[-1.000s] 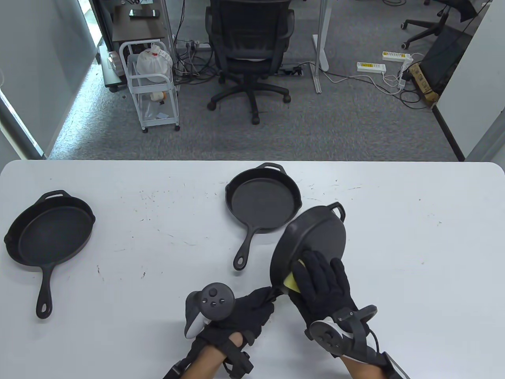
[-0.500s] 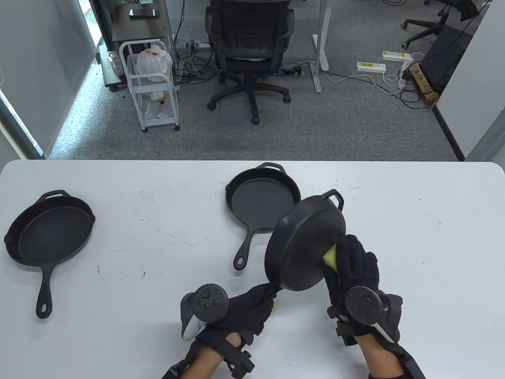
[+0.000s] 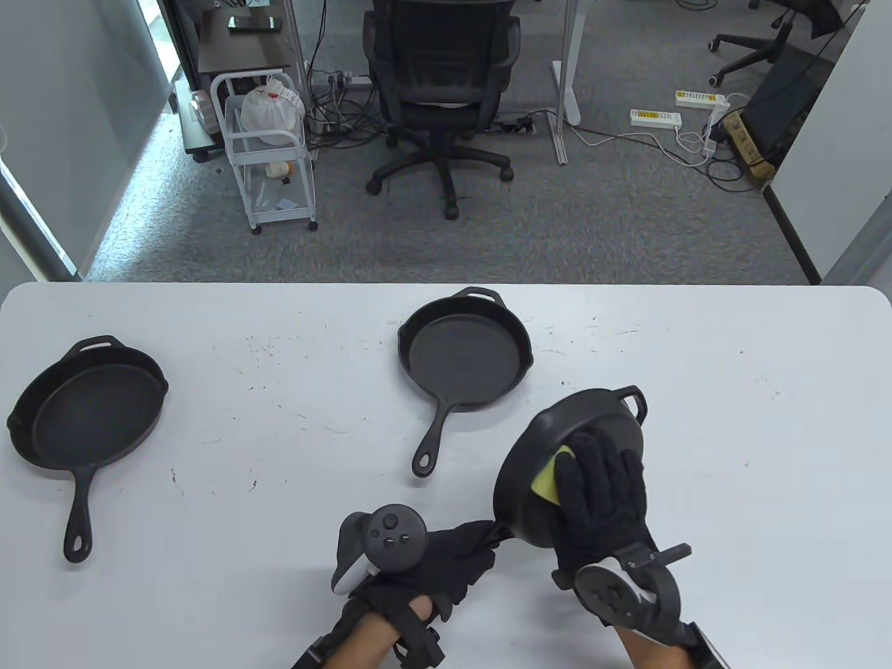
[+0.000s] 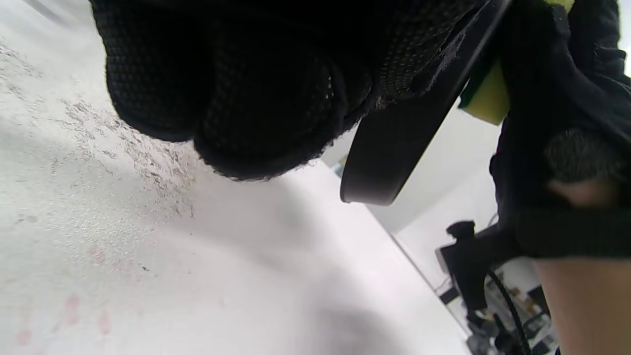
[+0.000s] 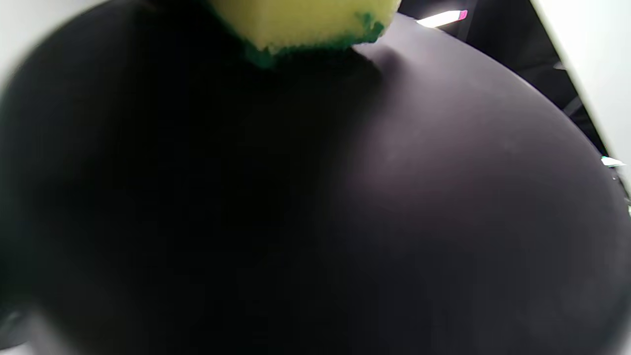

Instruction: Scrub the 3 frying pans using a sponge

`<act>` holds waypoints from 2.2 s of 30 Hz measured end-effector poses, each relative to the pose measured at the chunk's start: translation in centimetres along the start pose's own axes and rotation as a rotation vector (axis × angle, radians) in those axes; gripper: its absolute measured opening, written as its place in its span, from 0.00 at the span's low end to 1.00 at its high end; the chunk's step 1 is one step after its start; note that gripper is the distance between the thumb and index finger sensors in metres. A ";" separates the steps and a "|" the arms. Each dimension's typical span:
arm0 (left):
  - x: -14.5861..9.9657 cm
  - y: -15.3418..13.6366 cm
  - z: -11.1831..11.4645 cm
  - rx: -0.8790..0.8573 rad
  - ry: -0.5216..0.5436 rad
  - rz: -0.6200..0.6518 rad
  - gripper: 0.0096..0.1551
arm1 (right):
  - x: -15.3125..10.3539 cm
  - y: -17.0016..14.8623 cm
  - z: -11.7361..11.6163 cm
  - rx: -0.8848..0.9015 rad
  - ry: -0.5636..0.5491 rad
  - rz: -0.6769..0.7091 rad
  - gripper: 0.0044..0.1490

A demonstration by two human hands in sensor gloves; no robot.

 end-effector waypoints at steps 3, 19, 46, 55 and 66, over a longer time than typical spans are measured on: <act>0.0 0.0 0.0 -0.019 0.010 -0.001 0.33 | 0.6 -2.6 -0.3 0.073 0.045 -0.101 0.47; -0.4 -1.0 -0.8 -0.269 0.092 -0.113 0.33 | -1.0 4.9 -2.7 -0.153 0.094 0.220 0.46; -0.6 -0.8 -0.9 -0.229 0.103 -0.140 0.33 | -1.2 5.4 -3.3 -0.146 0.149 0.208 0.46; -0.2 0.8 0.3 -0.103 -0.074 0.009 0.33 | 0.3 -1.0 0.2 0.093 0.035 -0.049 0.45; -0.5 -0.3 -2.2 -0.121 0.143 -0.032 0.33 | 1.4 -4.7 -2.7 0.139 0.206 -0.199 0.47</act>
Point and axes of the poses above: the tracker on the back of each hand, its own y axis roughly to the thumb side, its own x axis roughly from the wrist to the fingertips, z = x × y, the point moved 2 cm from there along x, roughly from the wrist to the fingertips, and after that the axes turned 14 degrees about y, right-handed, at the moved point
